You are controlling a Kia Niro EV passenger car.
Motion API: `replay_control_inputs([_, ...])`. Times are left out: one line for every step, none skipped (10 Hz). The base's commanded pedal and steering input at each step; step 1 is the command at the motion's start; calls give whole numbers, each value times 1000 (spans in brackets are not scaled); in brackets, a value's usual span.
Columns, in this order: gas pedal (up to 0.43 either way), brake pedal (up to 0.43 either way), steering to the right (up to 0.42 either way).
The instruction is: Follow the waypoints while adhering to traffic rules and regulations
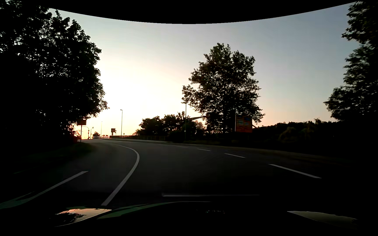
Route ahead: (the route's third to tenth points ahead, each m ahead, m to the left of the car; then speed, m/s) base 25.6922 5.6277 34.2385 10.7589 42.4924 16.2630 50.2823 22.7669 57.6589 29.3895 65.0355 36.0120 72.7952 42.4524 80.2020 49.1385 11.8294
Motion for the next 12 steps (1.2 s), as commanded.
replay_control_inputs([169,0,-88])
replay_control_inputs([169,0,-91])
replay_control_inputs([169,0,-92])
replay_control_inputs([169,0,-92])
replay_control_inputs([169,0,-93])
replay_control_inputs([169,0,-93])
replay_control_inputs([157,0,-96])
replay_control_inputs([157,0,-98])
replay_control_inputs([157,0,-99])
replay_control_inputs([157,0,-99])
replay_control_inputs([157,0,-99])
replay_control_inputs([157,0,-99])
